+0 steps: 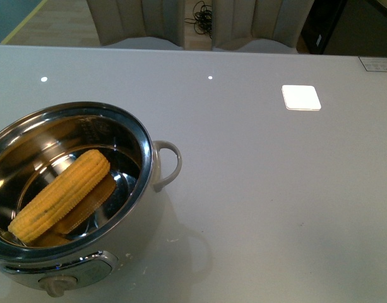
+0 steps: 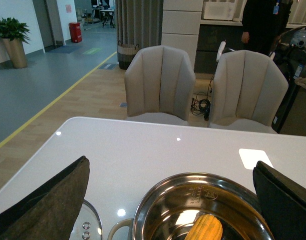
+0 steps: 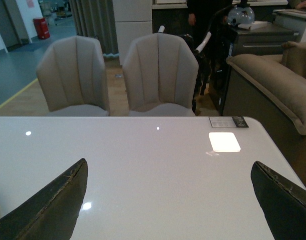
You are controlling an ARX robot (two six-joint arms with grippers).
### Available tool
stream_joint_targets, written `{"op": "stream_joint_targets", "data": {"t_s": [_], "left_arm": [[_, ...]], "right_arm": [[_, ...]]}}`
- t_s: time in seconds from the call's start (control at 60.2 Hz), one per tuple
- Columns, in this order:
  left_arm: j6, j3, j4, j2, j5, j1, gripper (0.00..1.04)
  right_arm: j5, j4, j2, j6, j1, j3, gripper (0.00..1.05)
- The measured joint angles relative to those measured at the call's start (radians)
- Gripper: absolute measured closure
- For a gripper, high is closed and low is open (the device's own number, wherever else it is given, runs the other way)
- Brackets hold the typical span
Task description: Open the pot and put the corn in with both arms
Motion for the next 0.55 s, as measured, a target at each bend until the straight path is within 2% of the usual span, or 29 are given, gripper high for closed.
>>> {"op": "stream_joint_targets", "data": {"t_s": [0.548], "left_arm": [[0.0, 0.0, 0.0, 0.0, 0.0, 0.0, 0.07]], "right_arm": [[0.0, 0.0, 0.0, 0.0, 0.0, 0.0, 0.09]]}}
